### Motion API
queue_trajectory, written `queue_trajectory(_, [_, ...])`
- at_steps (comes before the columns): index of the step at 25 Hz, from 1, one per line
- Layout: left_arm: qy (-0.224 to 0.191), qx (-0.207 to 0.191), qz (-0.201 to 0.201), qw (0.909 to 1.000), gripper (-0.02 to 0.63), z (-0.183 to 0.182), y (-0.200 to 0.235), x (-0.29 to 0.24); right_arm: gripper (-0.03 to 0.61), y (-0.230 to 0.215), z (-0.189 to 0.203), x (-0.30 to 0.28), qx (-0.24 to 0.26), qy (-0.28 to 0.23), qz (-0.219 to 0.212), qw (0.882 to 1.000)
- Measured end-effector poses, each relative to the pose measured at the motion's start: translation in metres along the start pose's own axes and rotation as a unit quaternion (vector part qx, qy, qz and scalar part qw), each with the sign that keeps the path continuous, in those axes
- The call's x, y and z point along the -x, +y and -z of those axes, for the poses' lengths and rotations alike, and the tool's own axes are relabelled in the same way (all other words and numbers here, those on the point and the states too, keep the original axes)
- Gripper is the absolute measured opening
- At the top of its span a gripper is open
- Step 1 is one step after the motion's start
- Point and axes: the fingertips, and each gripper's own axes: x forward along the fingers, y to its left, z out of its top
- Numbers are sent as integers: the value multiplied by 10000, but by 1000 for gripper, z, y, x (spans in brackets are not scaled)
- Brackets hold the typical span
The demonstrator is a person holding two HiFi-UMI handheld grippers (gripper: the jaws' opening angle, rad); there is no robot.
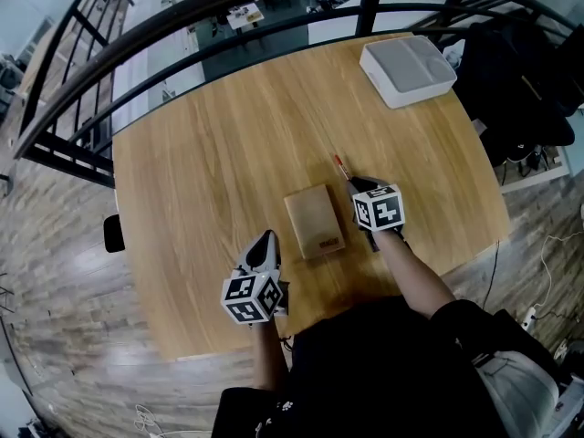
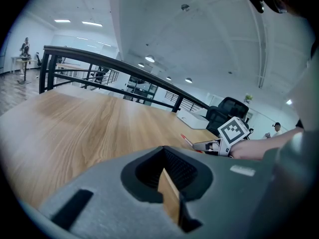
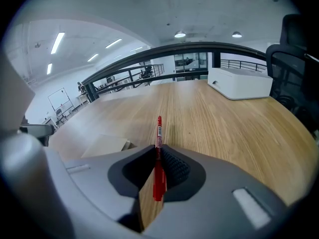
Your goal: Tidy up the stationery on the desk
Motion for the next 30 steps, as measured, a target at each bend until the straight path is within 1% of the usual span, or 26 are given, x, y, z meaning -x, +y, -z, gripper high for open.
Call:
queue_trajectory(10, [121, -97, 259, 9995, 0, 5, -12, -8, 55, 9, 26, 19, -487, -81, -90, 9987])
queue_trajectory(20, [270, -242, 528, 9979, 0, 12, -27, -14, 55, 18, 46, 35, -855, -104, -138, 9962])
queue_trajectory(30, [353, -330, 658, 9967, 0, 15, -31, -13, 55, 37, 53, 37, -1023, -34, -291, 9943])
